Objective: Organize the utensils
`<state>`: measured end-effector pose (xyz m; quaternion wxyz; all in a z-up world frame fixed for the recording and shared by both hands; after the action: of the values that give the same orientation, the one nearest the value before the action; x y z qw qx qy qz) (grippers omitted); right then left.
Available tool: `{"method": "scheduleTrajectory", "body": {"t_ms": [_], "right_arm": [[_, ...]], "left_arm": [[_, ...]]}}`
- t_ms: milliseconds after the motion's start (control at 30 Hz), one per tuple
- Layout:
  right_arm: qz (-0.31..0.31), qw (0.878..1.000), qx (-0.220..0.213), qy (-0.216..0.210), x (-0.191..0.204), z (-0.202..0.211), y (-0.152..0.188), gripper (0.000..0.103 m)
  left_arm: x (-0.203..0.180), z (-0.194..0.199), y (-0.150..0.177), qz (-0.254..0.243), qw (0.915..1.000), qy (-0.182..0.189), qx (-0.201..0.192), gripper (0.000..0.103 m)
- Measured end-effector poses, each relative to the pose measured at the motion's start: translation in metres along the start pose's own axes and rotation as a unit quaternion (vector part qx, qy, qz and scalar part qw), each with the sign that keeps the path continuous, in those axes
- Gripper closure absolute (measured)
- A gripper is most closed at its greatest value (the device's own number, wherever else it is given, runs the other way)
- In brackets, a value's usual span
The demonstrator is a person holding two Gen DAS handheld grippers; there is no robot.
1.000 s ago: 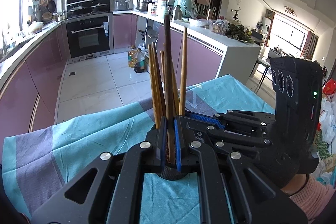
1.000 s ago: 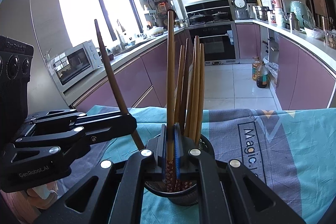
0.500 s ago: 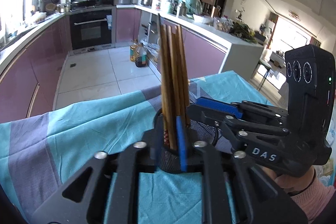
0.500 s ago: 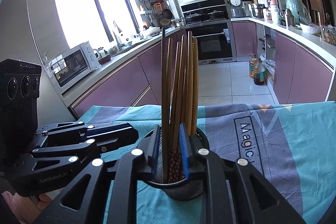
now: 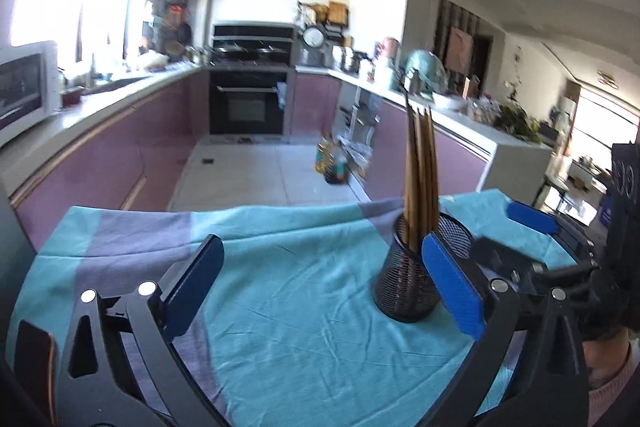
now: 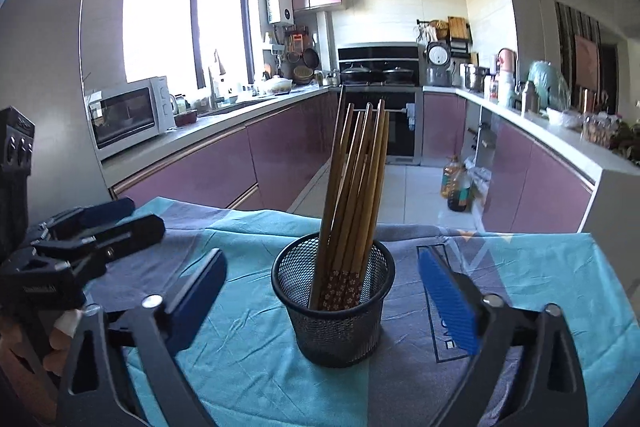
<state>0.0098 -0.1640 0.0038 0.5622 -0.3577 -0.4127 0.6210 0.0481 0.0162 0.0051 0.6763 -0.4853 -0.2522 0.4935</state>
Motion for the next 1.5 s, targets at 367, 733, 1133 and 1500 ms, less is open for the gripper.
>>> {"method": "scheduleTrajectory", "body": {"t_ms": [367,733,1133,1500], "right_arm": [[0.001,0.999,-0.040,0.029,0.008,0.028,0.007,0.007],[0.000,0.997,-0.069,0.040,0.013,0.050,0.006,0.007],[0.002,0.995,-0.089,0.041,0.020,0.062,0.006,0.007],[-0.001,0.995,-0.089,0.043,0.020,0.063,0.008,0.007]], "left_arm": [[0.004,0.057,0.013,-0.014,0.9965,-0.053,-0.063,0.005],[0.002,0.090,0.025,-0.026,0.9914,-0.092,-0.090,0.005],[0.001,0.107,0.025,-0.035,0.9872,-0.111,-0.109,0.005],[-0.004,0.114,0.025,-0.039,0.9850,-0.118,-0.120,0.005]]}}
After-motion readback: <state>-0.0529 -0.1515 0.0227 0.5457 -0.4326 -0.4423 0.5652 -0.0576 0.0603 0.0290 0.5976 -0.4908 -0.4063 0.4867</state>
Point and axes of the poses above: each gripper's, at about its wrist camera, not at the fingertips, and z roughly against the way its jaws point, x to its left, y to its underside, the point moved 3 cm from there along -z, roughly the way its jaws point, and after that the axes turned 5 degrees about y, right-handed, at the moved point
